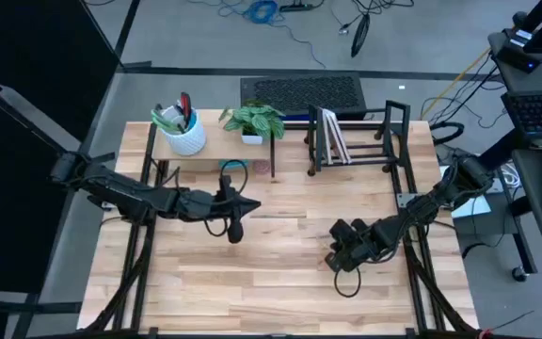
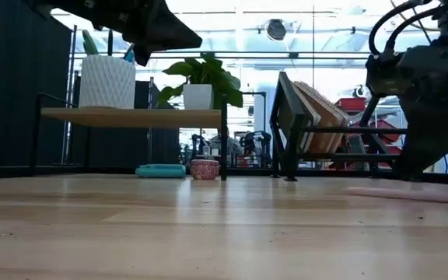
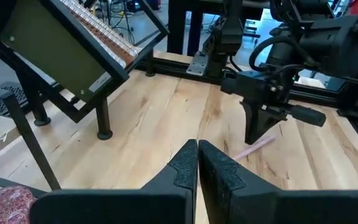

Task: Stock shelves
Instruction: Put the pink pen into the white pen holder

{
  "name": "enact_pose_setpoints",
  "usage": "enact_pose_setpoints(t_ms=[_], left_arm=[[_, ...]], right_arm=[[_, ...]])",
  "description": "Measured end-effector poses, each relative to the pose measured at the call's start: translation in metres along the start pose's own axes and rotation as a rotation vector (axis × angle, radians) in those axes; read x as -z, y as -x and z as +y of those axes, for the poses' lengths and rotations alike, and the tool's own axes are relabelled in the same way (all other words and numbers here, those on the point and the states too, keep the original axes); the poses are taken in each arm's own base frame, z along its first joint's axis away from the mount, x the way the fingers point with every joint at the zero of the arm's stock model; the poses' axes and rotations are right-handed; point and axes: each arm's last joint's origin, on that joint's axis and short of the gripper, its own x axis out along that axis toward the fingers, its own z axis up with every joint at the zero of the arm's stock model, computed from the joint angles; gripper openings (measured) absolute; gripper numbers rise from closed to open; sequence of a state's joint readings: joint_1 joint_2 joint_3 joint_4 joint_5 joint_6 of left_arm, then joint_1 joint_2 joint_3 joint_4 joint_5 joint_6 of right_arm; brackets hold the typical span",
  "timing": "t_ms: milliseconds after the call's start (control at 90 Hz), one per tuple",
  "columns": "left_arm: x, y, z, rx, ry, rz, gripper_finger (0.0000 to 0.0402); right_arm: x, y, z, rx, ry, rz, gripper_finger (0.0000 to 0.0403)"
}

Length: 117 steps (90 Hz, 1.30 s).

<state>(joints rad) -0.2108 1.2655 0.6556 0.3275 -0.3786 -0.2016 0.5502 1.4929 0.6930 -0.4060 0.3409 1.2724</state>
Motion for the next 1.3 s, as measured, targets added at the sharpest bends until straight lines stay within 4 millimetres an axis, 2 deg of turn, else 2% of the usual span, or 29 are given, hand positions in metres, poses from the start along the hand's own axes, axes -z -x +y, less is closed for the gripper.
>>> enact_pose_setpoints(t_ms=[322, 556, 967, 1133, 1300], left_arm=[[-0.0001, -0.0001, 0.0003, -0.001, 0.0, 0.0, 0.0], [-0.0001, -0.0001, 0.0002, 0.002, 0.001, 0.0, 0.0], [-0.0001, -0.0001, 0.0002, 0.003, 0.001, 0.0, 0.0], [-0.0004, -0.0001, 0.0001, 0.004, -0.002, -0.002, 0.0], [-0.0003, -0.0001, 0.0001, 0.005, 0.0, -0.002, 0.0]], right_arm=[[-0.0017, -0.0005, -0.0008, 0.004, 0.032, -0.001, 0.0001], [-0.0038, -0.0013, -0.0015, 0.007, -0.005, -0.001, 0.0004], [-0.0058, -0.0022, -0.0023, 0.004, 0.01, 0.019, 0.0132], [-0.0068, -0.0025, -0.0027, 0.007, 0.024, 0.015, 0.0158], [-0.0067, -0.0024, -0.0027, 0.007, 0.029, 0.015, 0.0164]])
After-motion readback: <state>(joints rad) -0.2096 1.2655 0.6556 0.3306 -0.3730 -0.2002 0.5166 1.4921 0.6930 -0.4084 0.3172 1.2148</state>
